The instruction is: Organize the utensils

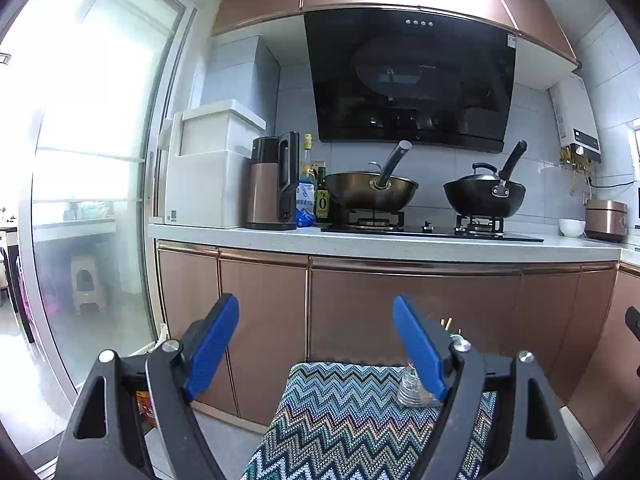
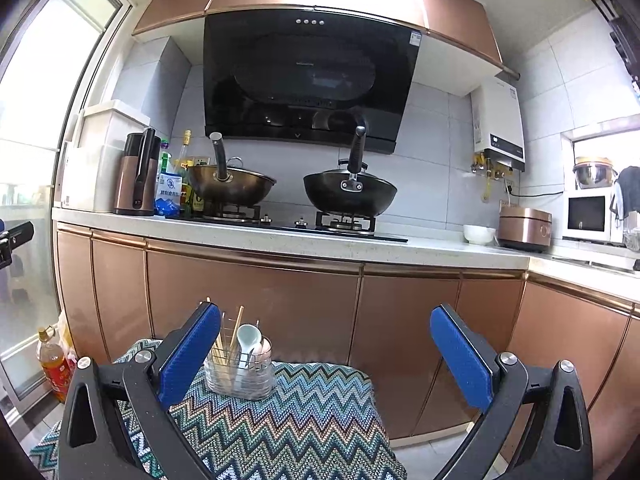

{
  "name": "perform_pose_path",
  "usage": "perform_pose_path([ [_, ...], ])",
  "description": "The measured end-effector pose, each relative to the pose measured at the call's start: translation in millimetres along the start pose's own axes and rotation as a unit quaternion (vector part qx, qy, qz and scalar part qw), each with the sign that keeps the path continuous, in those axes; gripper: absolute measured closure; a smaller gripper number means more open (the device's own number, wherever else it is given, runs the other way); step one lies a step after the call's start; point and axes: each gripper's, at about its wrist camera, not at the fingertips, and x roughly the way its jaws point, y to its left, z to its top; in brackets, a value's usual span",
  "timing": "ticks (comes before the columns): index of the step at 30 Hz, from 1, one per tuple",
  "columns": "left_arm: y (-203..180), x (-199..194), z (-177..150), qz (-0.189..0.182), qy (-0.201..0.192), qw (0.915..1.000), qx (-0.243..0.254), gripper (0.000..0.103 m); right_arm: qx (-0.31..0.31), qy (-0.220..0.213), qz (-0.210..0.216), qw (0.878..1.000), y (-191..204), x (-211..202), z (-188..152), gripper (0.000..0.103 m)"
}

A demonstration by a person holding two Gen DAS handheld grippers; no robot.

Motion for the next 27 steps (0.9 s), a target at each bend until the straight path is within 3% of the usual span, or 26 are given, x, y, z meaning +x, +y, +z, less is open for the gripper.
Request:
perform_pose_path([
  [27, 7.9, -0.9, -1.2, 0.002, 0.004, 1.0, 0.0, 0.024, -0.014, 0.004, 0.004, 1.0, 7.5, -2.1, -3.9, 0.0],
])
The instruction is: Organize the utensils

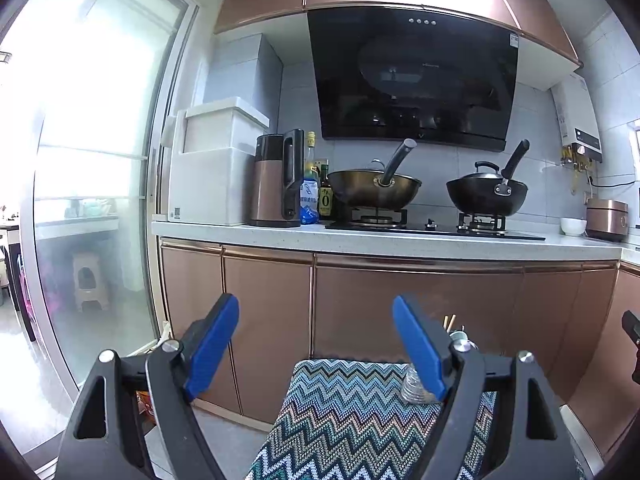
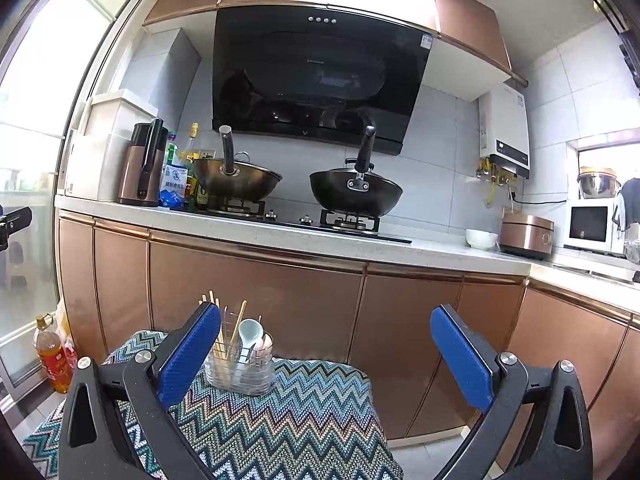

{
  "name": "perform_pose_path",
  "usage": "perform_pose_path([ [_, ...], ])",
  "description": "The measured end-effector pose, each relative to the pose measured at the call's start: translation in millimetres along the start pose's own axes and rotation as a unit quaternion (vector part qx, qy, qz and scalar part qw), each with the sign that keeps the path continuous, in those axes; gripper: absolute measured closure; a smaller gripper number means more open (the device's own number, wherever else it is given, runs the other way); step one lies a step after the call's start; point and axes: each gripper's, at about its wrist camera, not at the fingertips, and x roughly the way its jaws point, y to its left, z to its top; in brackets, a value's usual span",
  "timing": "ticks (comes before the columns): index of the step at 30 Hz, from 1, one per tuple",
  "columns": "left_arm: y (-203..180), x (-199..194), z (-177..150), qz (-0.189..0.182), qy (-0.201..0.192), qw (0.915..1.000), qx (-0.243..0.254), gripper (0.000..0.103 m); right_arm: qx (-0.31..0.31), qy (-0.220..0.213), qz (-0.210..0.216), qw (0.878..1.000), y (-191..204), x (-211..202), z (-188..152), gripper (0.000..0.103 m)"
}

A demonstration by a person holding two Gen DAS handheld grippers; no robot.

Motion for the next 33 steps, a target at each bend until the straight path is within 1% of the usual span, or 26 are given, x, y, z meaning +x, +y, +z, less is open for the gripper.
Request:
perform_pose_path([
  [15, 4.3, 1.9, -3.3, -0.004, 0.005, 1.0, -0.002, 0.024, 0.0, 0.005, -0.001, 1.0, 0.6, 3.1, -2.2, 0.0],
  [33, 6.9, 3.0, -3.2, 0.001, 0.009, 1.0, 0.001, 0.024, 0.004, 0.006, -0.007, 1.0, -3.5, 3.2, -3.1, 0.0],
])
